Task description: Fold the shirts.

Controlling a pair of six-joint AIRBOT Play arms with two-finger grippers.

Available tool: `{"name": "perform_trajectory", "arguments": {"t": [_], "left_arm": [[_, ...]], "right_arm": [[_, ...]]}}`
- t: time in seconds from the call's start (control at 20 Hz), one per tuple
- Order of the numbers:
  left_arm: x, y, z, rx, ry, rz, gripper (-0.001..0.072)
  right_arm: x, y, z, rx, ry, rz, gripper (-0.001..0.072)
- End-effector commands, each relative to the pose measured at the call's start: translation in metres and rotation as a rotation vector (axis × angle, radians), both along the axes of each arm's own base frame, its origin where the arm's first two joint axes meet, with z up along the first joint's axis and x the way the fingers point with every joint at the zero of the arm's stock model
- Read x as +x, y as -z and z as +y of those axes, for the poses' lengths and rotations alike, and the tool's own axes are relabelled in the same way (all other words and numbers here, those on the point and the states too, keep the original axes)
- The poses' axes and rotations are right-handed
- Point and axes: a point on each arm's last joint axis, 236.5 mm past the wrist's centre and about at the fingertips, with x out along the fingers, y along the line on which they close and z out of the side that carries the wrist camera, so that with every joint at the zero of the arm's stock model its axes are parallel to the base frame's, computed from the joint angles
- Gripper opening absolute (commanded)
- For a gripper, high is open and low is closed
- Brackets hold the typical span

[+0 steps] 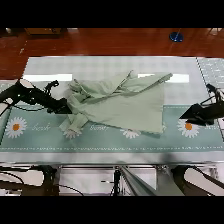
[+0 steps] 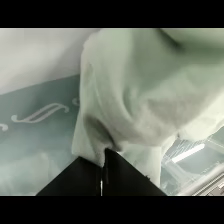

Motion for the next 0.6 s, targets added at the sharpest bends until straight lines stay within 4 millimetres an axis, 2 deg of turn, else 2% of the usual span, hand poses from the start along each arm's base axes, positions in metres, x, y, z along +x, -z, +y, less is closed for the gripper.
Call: {"name": "perform_trajectory", "arguments": {"t": [0.0,0.25,0.45,0.55], "left_arm": [[-0.004,-0.003,-0.001,-0.015,0.006,0.015,0.0035],[-0.007,-0.004,-0.002,-0.021,0.013,0.026,0.0035],[-0.009,-0.005,-0.003,-0.025,0.017,0.033,0.0034],[-0.010,-0.006,-0.003,-0.028,0.021,0.037,0.0035]], "right_arm": [[-0.025,0.020,0.026,0.051,0.069,-0.027,0.0468],[-0.044,0.036,0.049,0.111,0.104,0.007,0.0486],[-0.048,0.053,0.071,0.105,0.071,0.008,0.0487],[-0.043,0.064,0.076,0.054,0.076,0.001,0.0487]]}}
